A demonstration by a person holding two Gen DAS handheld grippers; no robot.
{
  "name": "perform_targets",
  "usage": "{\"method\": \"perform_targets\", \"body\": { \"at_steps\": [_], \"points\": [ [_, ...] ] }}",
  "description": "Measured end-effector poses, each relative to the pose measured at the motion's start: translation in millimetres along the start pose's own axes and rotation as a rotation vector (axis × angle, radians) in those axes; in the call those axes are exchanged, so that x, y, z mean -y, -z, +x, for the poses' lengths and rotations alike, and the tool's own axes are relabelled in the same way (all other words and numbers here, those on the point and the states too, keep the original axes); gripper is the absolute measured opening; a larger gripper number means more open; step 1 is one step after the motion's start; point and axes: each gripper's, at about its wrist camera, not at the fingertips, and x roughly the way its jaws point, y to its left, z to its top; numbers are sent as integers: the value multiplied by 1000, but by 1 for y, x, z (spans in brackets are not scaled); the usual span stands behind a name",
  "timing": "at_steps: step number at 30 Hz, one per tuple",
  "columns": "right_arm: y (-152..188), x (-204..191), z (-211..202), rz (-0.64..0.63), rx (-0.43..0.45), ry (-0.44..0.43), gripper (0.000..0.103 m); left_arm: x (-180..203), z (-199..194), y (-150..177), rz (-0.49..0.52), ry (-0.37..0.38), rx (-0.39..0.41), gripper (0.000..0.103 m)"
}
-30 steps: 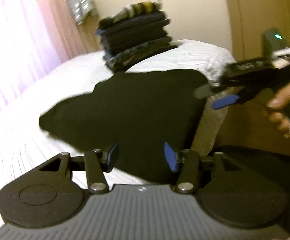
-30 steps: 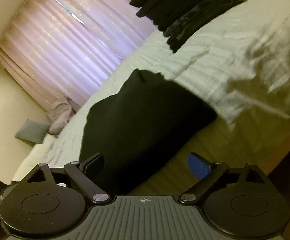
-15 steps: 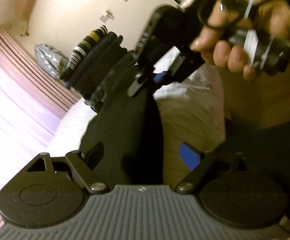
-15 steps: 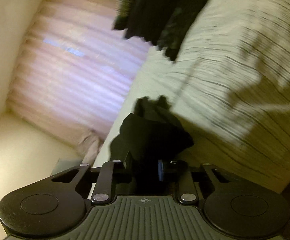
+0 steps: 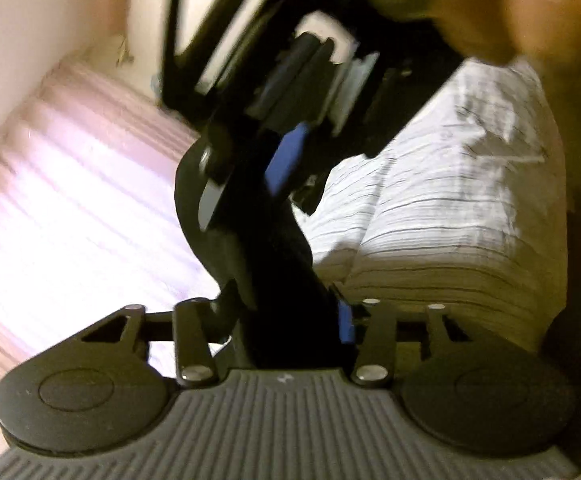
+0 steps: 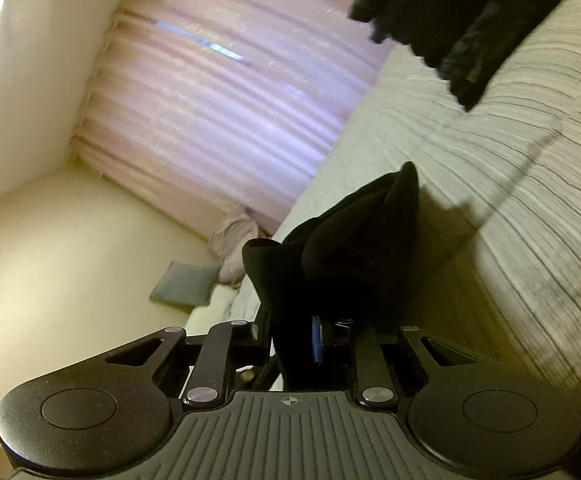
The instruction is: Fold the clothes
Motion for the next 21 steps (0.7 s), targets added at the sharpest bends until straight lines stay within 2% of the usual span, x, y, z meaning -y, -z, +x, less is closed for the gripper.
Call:
{"method": "perform_targets", "body": {
  "at_steps": [3, 4, 5, 7, 9, 11, 12, 13, 16, 21],
  "points": [
    [0, -9, 3, -46, -13, -43, 19, -25, -2, 5, -90, 21, 3, 27],
    [1, -13, 3, -72, -14, -57, 19, -38, -1, 7, -133, 21, 7, 20],
    [2, -16, 3, -95, -8, -74, 19, -53, -1, 11, -181, 22, 10, 19],
    [3, -17, -2, -111, 22, -112, 19, -91, -4, 28, -316, 28, 9, 18],
    [7, -17, -5, -153, 46, -90, 22, -131, -8, 46, -457, 33, 9, 17],
    [17, -12, -2, -186, 44, -31, 58, -176, -12, 75, -641, 25, 10, 16],
    [24, -7, 2, -184, 35, -8, 90, -197, -16, 92, -727, 12, 11, 15],
    [33, -2, 8, -180, 19, 8, 93, -218, -21, 111, -814, -4, 10, 15],
    [58, 11, 30, -166, -57, 43, 93, -268, -49, 178, -1063, -89, -29, 14],
    [92, 9, 79, -190, -177, 54, 93, -289, -80, 314, -1469, -262, -225, 13]
  ]
}}
